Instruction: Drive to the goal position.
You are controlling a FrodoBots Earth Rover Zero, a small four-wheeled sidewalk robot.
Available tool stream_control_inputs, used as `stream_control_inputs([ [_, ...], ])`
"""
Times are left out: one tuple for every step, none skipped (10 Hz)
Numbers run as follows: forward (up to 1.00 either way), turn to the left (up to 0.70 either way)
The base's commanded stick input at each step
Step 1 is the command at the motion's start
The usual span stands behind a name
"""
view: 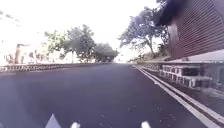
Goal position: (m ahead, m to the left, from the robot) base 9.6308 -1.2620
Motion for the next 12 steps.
stream_control_inputs([
  [0.00, 0.00],
  [0.00, 0.00],
  [0.00, 0.00],
  [0.00, 0.00],
  [0.24, 0.00],
  [0.51, 0.00],
  [0.79, 0.00],
  [0.85, 0.00],
  [0.85, 0.00],
  [0.85, 0.00],
  [0.85, 0.00],
  [0.85, 0.00],
])
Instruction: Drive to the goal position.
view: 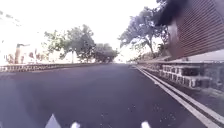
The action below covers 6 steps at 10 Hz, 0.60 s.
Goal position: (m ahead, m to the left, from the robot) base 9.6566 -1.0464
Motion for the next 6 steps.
stream_control_inputs([
  [0.85, 0.00],
  [0.85, 0.00],
  [0.85, 0.00],
  [0.85, 0.00],
  [0.85, 0.00],
  [0.85, 0.00],
])
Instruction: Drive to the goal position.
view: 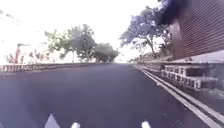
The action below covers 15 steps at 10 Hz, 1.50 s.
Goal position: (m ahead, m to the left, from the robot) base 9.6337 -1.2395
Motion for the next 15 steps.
stream_control_inputs([
  [0.85, 0.00],
  [0.85, 0.00],
  [0.85, 0.00],
  [0.85, 0.00],
  [0.85, 0.00],
  [0.85, 0.00],
  [0.85, 0.00],
  [0.85, 0.00],
  [0.85, 0.00],
  [0.85, -0.31],
  [0.85, -0.33],
  [0.85, -0.34],
  [0.85, -0.34],
  [0.85, -0.34],
  [0.85, -0.13],
])
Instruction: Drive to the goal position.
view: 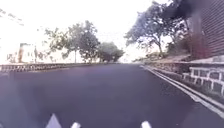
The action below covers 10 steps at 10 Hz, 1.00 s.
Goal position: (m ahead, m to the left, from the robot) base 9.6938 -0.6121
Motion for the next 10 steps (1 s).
stream_control_inputs([
  [0.85, -0.21],
  [0.85, -0.30],
  [0.85, -0.34],
  [0.85, -0.34],
  [0.85, -0.34],
  [0.85, -0.34],
  [0.85, -0.34],
  [0.85, -0.34],
  [0.85, -0.26],
  [0.85, -0.30],
])
